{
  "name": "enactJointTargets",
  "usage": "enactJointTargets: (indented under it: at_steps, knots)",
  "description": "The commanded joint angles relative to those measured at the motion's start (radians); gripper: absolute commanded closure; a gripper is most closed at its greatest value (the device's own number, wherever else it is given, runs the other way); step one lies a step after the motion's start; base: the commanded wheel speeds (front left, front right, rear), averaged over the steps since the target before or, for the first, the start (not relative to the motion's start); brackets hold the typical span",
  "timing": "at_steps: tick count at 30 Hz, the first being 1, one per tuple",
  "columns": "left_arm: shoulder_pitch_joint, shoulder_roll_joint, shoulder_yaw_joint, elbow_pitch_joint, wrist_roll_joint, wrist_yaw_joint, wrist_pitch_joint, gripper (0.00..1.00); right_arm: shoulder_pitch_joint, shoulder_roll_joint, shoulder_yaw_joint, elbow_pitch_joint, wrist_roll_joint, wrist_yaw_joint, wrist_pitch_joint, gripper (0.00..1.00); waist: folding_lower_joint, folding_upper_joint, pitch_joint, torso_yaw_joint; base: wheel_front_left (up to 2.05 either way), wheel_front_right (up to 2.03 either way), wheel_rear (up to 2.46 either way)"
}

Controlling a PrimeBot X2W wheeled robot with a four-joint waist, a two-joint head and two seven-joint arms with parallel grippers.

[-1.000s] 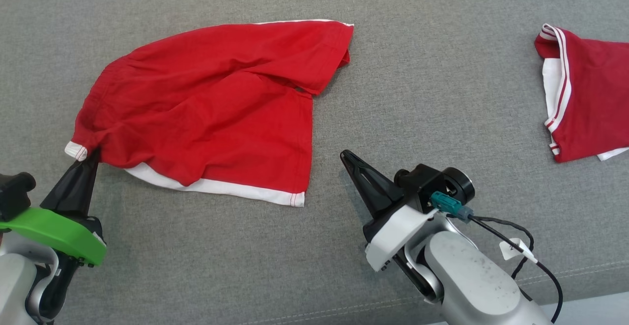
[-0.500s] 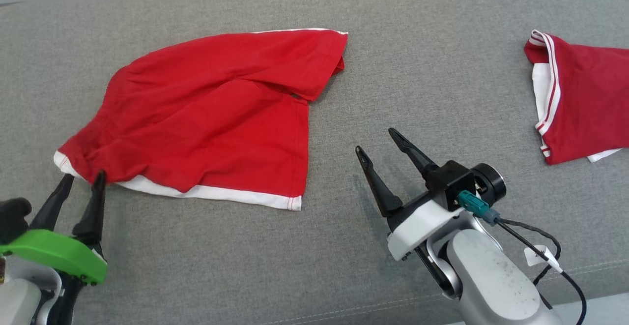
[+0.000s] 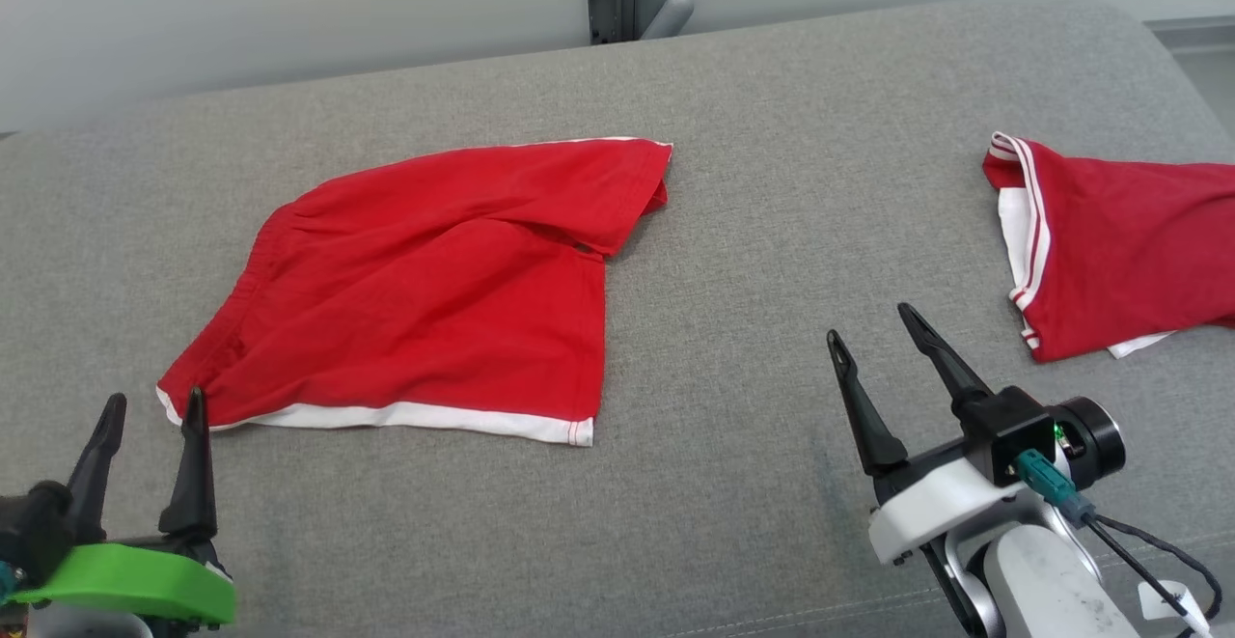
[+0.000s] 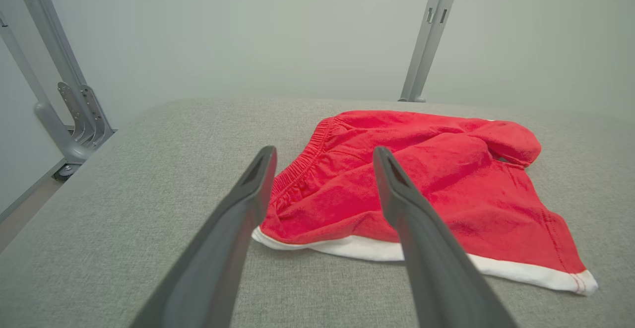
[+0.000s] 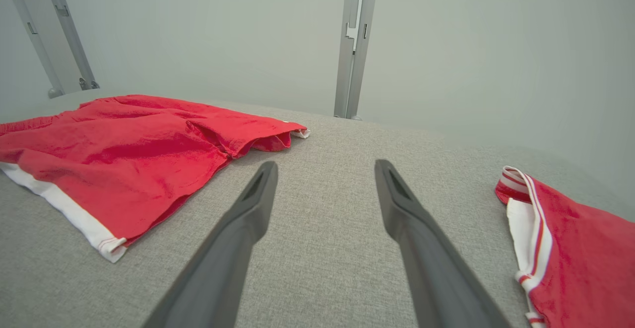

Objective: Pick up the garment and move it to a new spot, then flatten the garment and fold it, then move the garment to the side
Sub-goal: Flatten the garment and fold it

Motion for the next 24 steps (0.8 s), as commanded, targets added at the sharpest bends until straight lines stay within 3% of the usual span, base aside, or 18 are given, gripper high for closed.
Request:
enactJointTargets:
  at_steps: [1,13,24]
  knots:
    - [0.046,-0.030,0.030,-0.028,0.050,-0.008,-0.002,0.00,0.035,-0.008,-0.020,-0.022,-0.025,-0.002,-0.003,0.00,0.0000,0.0108,-0.041,0.007,0.00,0.00,0.00]
    - [0.192,-0.234,0.176,-0.069,0.281,-0.078,-0.002,0.00,0.162,0.028,-0.119,-0.098,-0.057,-0.002,-0.003,0.00,0.0000,0.0108,-0.112,-0.046,0.00,0.00,0.00]
    - [0.233,-0.338,0.274,-0.038,0.350,-0.109,-0.002,0.00,0.189,0.051,-0.180,-0.082,-0.049,-0.002,-0.003,0.00,0.0000,0.0108,-0.136,-0.072,0.00,0.00,0.00]
